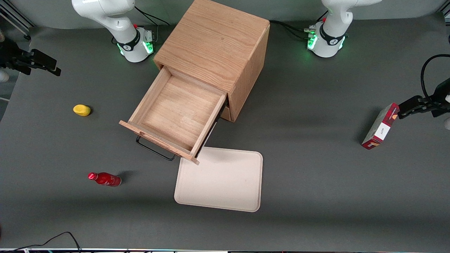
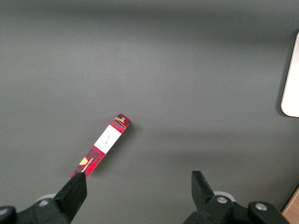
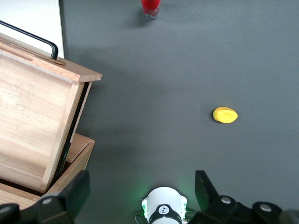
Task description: Close top drawer
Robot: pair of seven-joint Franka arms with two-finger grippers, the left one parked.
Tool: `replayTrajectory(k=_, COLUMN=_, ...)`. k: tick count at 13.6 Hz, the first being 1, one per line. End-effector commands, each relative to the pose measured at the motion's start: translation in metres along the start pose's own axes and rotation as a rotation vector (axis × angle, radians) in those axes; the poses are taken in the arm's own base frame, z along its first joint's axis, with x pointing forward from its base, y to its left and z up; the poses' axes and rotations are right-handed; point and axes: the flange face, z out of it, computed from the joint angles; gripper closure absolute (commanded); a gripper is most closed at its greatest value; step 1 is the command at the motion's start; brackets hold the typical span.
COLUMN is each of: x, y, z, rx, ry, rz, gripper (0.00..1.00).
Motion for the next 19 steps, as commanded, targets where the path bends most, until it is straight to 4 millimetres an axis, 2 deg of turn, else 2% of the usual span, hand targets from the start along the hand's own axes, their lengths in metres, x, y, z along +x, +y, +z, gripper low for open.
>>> replayTrajectory(k=1, x=-0.003, y=-0.004, z=-0.007, rx=0.021, ry=-0.003, rz=-0.033, gripper=0.0)
replayTrajectory(k=8, x=0.005, y=-0.009, z=-0.011, rx=0.02, ry=0.015, rz=-0.046, gripper=0.0)
replayTrajectory(k=11, x=0.022, y=-0.012, z=-0.022, rx=0.022, ry=0.048, rz=-0.047, gripper=0.0)
replayTrajectory(k=13, x=0.041, y=-0.028, z=-0.032, rx=0.04, ry=0.101, rz=-0.114, gripper=0.0)
replayTrajectory(k=15, x=0.065, y=-0.049, z=-0.035, rx=0.04, ry=0.12, rz=-0.34, gripper=0.0)
replayTrajectory(k=16, x=0.074, y=-0.058, z=-0.031, rx=0.037, ry=0.116, rz=-0.39, gripper=0.0)
replayTrajectory(k=19, x=0.097, y=-0.109, z=-0.022, rx=0.035, ry=0.105, rz=-0.547, gripper=0.0)
